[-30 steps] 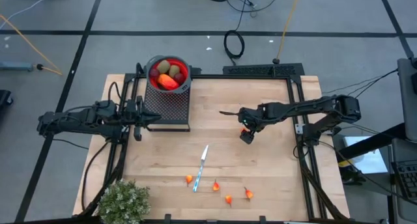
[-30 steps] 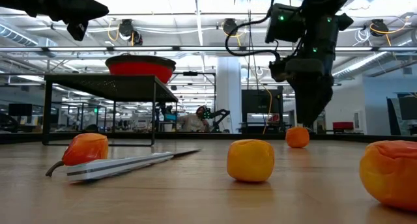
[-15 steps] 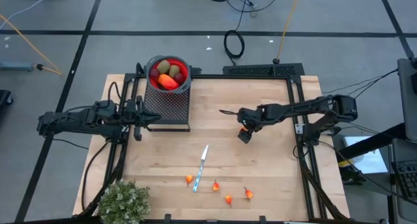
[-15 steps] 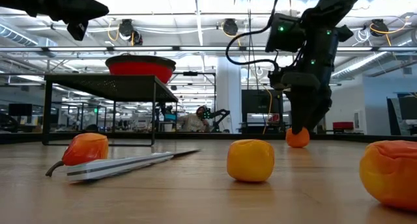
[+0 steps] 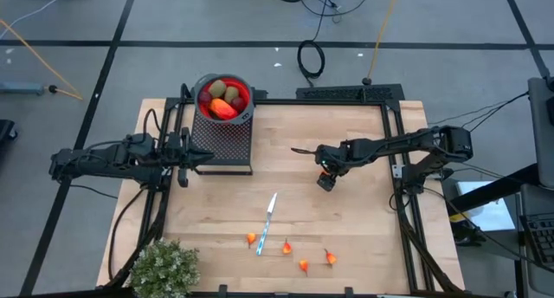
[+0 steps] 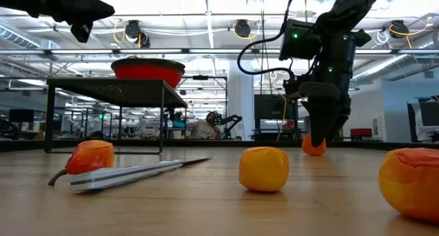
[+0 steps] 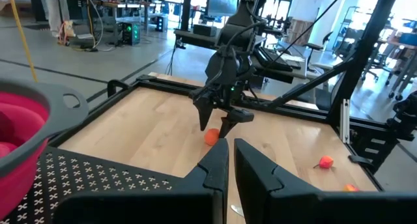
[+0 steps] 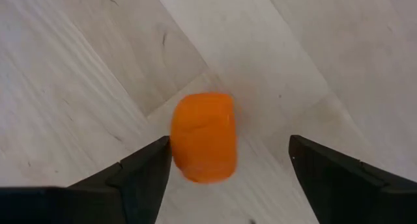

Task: Pick & Place Fruit
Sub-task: Put the orange into the red strainer bowl on the shelf

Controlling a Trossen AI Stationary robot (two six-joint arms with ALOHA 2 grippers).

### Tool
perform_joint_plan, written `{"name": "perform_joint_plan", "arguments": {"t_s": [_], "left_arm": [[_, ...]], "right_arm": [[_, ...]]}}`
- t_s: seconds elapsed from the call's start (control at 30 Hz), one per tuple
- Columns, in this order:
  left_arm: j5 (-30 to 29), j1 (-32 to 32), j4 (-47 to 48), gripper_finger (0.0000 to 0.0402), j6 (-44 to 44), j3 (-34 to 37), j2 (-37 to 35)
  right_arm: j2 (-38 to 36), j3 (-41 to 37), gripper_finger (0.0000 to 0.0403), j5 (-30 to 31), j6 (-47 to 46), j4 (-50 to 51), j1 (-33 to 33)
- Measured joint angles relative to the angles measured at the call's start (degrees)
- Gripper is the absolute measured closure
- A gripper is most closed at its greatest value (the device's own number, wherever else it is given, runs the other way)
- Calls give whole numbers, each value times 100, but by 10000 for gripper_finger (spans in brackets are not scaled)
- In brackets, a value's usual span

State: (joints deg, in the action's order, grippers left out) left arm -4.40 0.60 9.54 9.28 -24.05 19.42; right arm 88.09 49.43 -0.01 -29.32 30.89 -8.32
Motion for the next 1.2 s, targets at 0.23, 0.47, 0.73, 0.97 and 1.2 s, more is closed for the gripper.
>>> {"name": "perform_joint_plan", "arguments": {"t_s": [0.23,0.47,0.73,0.97,1.2], "left_arm": [[0,0,2,378,5,0,0],[0,0,4,378,11,0,0],[1,0,-1,378,24,0,0],[-1,0,-79,378,384,-2,0],[-7,0,-90,378,892,-2,0]], "right_arm": [[0,0,152,-2,-9,-26,4],[0,0,206,-4,-2,-28,4],[-23,0,268,-87,3,-26,4],[-328,73,304,-756,285,-153,13],[-1117,76,311,-1499,429,-953,13]]}}
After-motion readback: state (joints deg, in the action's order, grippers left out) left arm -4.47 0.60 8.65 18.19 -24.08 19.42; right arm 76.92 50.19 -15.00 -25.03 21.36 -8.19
